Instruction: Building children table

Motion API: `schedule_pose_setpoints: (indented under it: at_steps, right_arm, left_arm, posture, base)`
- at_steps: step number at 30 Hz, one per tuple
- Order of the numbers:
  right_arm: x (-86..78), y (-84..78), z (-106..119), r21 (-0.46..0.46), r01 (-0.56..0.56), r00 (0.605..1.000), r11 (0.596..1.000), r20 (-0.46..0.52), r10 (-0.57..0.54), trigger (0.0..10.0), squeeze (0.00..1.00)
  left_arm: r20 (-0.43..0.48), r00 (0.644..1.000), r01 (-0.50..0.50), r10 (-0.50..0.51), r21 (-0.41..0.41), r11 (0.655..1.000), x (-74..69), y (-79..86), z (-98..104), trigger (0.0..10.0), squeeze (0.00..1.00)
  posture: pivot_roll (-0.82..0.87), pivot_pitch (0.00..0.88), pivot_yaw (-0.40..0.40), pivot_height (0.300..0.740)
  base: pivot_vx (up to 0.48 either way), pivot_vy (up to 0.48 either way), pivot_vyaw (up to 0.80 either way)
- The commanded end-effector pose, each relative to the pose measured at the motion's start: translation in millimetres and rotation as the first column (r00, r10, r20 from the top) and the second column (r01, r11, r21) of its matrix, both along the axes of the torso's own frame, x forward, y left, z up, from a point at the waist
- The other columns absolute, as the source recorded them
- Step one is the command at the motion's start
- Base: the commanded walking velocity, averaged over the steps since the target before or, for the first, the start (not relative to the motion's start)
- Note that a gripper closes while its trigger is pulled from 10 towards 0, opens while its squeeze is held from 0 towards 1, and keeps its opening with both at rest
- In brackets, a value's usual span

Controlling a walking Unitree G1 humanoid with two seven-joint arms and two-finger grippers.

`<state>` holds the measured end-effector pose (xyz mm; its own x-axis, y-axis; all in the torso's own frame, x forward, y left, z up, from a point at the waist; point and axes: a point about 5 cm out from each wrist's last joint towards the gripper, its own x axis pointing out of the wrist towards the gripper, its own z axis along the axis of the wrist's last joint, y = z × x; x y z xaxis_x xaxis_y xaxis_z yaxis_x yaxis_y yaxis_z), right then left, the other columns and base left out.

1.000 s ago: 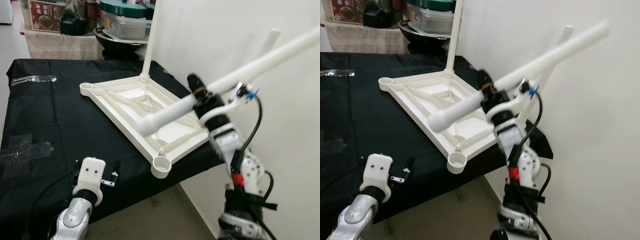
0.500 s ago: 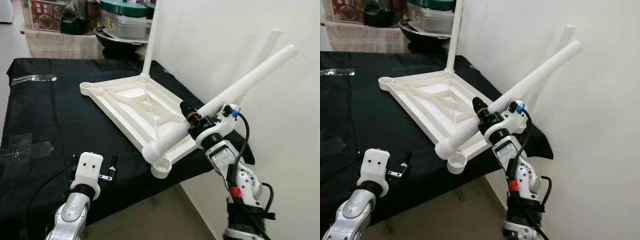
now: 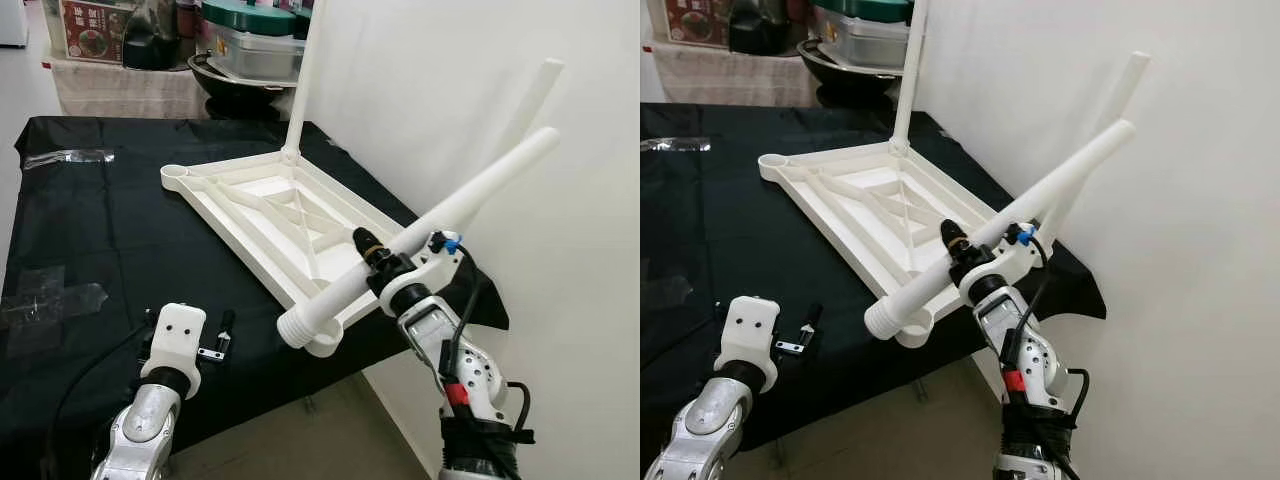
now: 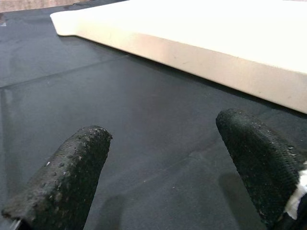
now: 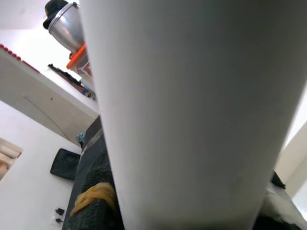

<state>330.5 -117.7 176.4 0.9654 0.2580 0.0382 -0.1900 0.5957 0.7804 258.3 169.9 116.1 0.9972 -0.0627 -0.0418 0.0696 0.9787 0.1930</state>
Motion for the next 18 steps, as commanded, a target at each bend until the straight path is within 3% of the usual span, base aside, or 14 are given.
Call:
schedule_pose_setpoints:
  at_steps: [1, 2, 3, 5, 12, 13, 14, 16, 17, 18]
  right_arm:
    - [4.3, 6.0, 3, -0.021, 0.011, 1.0, 1.0, 0.023, -0.01, 0.0, 0.0]
    - [4.6, 6.0, 1, -0.099, 0.009, 0.999, 0.995, 0.047, -0.005, 0.0, 0.0]
    - [4.6, 6.0, 1, -0.099, 0.009, 0.999, 0.995, 0.047, -0.005, 0.0, 0.0]
    - [4.0, 4.5, -3, -0.203, 0.008, 0.997, 0.979, 0.071, 0.006, 0.0, 0.0]
    - [2.1, 0.4, -8, -0.261, 0.017, 0.998, 0.965, 0.06, -0.002, 0.0, 0.0]
    - [-0.3, 0.8, -13, -0.321, 0.015, 0.999, 0.947, 0.052, 0.002, 0.0, 0.0]
    - [-0.3, 0.8, -13, -0.321, 0.015, 0.999, 0.947, 0.052, 0.002, 0.0, 0.0]
    - [-7.0, 3.2, -21, -0.465, 0.001, 0.998, 0.885, 0.052, 0.026, 0.0, 0.0]
    - [-7.0, 3.2, -21, -0.465, 0.001, 0.998, 0.885, 0.052, 0.026, 0.0, 0.0]
    - [-9.2, 1.2, -25, -0.534, 0.003, 0.998, 0.846, 0.06, 0.034, 0.0, 0.0]
  left_arm:
    - [-0.018, 1.0, 0.014, -0.014, 0.003, 1.0, 0.7, -4.8, -3, 10.0, 0.0]
    - [-0.015, 1.0, 0.01, -0.01, 0.003, 1.0, 1.1, -4.2, -3, 10.0, 0.0]
    - [-0.015, 1.0, 0.01, -0.01, 0.003, 1.0, 1.1, -4.2, -3, 10.0, 0.0]
    - [-0.011, 1.0, 0.005, -0.005, 0.004, 1.0, 1.7, -3.0, -2, 10.0, 0.0]
    - [-0.011, 1.0, 0.004, -0.004, 0.006, 1.0, 1.9, -2.1, -1, 10.0, 0.0]
    - [-0.013, 1.0, 0.008, -0.008, 0.007, 1.0, 1.7, -2.3, -2, 10.0, 0.0]
    - [-0.013, 1.0, 0.008, -0.008, 0.007, 1.0, 1.7, -2.3, -2, 10.0, 0.0]
    - [-0.015, 1.0, 0.013, -0.013, 0.008, 1.0, 1.3, -3.0, -2, 10.0, 0.0]
    - [-0.015, 1.0, 0.013, -0.013, 0.008, 1.0, 1.3, -3.0, -2, 10.0, 0.0]
    - [-0.017, 1.0, 0.015, -0.014, 0.009, 1.0, 1.1, -3.2, -2, 10.0, 0.0]
  posture:
    - [0.16, 0.0, -0.213, 0.74]
    - [0.16, 0.0, -0.216, 0.74]
    - [0.16, 0.0, -0.216, 0.74]
    - [0.16, 0.0, -0.217, 0.74]
    - [0.15, 0.0, -0.211, 0.74]
    - [0.15, 0.0, -0.205, 0.74]
    - [0.15, 0.0, -0.205, 0.74]
    - [0.14, 0.0, -0.204, 0.74]
    - [0.14, 0.0, -0.204, 0.74]
    - [0.14, 0.0, -0.204, 0.74]
  base:
    - [0.0, 0.0, 0.0]
    - [0.0, 0.0, 0.0]
    - [0.0, 0.0, 0.0]
    - [0.0, 0.0, 0.0]
    - [0.0, 0.0, 0.0]
    - [0.0, 0.0, 0.0]
    - [0.0, 0.0, 0.0]
    - [0.0, 0.0, 0.0]
    - [0.0, 0.0, 0.0]
    - [0.0, 0.0, 0.0]
